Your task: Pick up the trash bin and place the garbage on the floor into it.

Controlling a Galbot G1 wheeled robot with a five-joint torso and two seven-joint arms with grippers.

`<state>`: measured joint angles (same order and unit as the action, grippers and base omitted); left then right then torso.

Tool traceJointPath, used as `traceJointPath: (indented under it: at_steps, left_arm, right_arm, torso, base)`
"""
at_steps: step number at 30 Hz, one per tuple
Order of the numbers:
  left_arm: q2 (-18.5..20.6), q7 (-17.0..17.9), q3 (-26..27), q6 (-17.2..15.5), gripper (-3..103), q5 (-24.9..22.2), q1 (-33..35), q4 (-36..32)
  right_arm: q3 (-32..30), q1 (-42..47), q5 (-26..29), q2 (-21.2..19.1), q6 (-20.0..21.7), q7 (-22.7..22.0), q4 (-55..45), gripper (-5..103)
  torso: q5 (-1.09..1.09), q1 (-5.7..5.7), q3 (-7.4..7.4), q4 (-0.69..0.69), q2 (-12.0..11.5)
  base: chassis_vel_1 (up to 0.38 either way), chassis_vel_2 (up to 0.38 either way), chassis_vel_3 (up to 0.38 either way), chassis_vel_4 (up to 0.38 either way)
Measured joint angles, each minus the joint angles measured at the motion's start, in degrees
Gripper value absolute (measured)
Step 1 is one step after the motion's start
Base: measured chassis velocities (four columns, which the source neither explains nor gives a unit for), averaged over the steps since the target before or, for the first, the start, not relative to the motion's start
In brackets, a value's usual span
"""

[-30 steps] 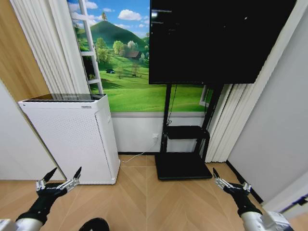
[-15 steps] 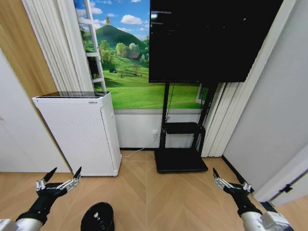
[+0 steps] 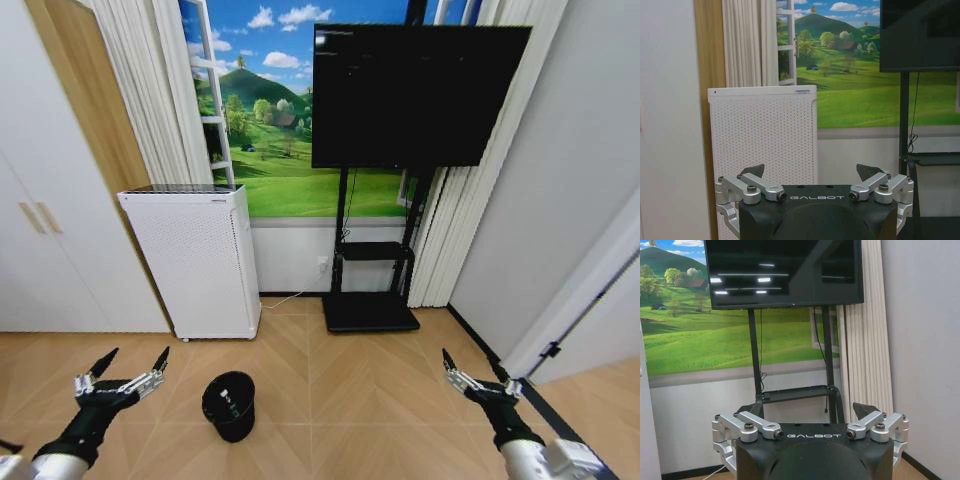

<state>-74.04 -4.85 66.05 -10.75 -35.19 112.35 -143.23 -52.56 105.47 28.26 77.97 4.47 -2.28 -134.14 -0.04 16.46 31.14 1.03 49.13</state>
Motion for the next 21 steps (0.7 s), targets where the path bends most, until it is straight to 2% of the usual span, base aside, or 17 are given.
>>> traceJointPath:
  at_steps: [7,13,21]
  left_arm:
    - [0.0,0.0,0.0,0.0,100,0.0,0.0,0.0]
    - [0.0,0.0,0.0,0.0,100,0.0,0.0,0.0]
    - [0.0,0.0,0.0,0.0,100,0.0,0.0,0.0]
  right_arm:
    - [0.0,-0.1,0.0,0.0,0.0,0.0,0.0,100]
    - [0.0,-0.1,0.0,0.0,0.0,0.0,0.0,100]
    - [0.0,0.0,0.0,0.0,0.0,0.0,0.0,100]
  torso:
    - [0.06,0.09,0.03,-0.04,-0.1]
    - [0.06,0.08,0.02,-0.02,-0.1]
    - [0.01,-0.01,-0.03,-0.01,-0.1]
  base:
    - [0.024,-0.019,-0.030,0.020]
    - [0.030,-0.095,-0.050,0.099]
    - [0.262,-0.223,-0.250,0.222]
